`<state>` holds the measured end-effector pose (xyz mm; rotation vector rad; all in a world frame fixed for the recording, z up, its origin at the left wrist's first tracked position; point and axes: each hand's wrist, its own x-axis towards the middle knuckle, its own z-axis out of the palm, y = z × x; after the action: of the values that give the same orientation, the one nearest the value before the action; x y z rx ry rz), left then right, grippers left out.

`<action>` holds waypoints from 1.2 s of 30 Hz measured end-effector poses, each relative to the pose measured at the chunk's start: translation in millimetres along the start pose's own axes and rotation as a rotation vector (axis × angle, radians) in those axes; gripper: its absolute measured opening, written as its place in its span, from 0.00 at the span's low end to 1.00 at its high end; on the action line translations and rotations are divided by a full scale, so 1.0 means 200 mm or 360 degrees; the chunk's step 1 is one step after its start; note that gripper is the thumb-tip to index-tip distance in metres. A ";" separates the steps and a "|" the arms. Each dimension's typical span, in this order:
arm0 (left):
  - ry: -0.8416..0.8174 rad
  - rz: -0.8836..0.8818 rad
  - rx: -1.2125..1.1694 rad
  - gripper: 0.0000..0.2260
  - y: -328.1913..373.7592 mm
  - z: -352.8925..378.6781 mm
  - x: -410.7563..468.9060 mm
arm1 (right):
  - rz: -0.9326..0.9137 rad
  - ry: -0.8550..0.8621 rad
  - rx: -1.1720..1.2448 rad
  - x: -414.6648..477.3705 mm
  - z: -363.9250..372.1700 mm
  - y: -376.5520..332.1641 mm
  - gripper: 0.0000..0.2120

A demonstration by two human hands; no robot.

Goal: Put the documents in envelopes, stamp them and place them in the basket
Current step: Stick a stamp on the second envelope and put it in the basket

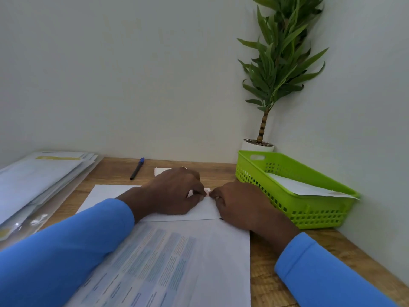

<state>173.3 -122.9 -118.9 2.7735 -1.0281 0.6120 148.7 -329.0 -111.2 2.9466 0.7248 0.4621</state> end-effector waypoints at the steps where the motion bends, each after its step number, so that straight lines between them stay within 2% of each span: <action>1: -0.0015 0.0009 0.0014 0.12 0.00 -0.02 0.01 | 0.0001 0.0025 -0.0010 0.00 0.01 0.00 0.18; 4: -0.0059 -0.0065 -0.0022 0.09 0.02 -0.08 0.01 | 0.0000 0.0099 0.0065 0.00 0.02 0.02 0.15; 7: -0.0090 -0.0233 -0.0138 0.13 -0.01 -0.12 -0.05 | 0.0050 0.0075 0.0476 -0.01 0.00 0.06 0.14; 10: -0.0108 -0.0413 -0.0125 0.17 -0.06 -0.15 -0.17 | 0.0091 0.0110 0.0975 -0.01 -0.02 0.07 0.19; 14: -0.0104 -0.0606 -0.0049 0.15 -0.12 -0.23 -0.38 | 0.0111 0.0155 0.1162 0.02 0.00 0.04 0.15; 19: 0.0027 -0.0828 0.0098 0.12 -0.29 -0.28 -0.55 | -0.0033 0.0359 0.1196 0.14 -0.03 -0.11 0.11; 24: -0.0029 -0.1009 0.0036 0.09 -0.37 -0.26 -0.59 | -0.0229 0.0324 0.1193 0.35 -0.13 -0.35 0.08; 30: -0.0088 -0.0946 -0.0053 0.12 -0.40 -0.29 -0.59 | -0.0231 0.0288 0.1183 0.71 -0.08 -0.60 0.13; 36: -0.0133 -0.0903 -0.0054 0.14 -0.42 -0.31 -0.59 | -0.0311 0.0182 0.1117 0.92 0.01 -0.80 0.14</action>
<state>126.5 27.5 -108.5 2.8742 -0.2203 0.3915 234.0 -102.1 -84.6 3.4282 1.4298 0.4292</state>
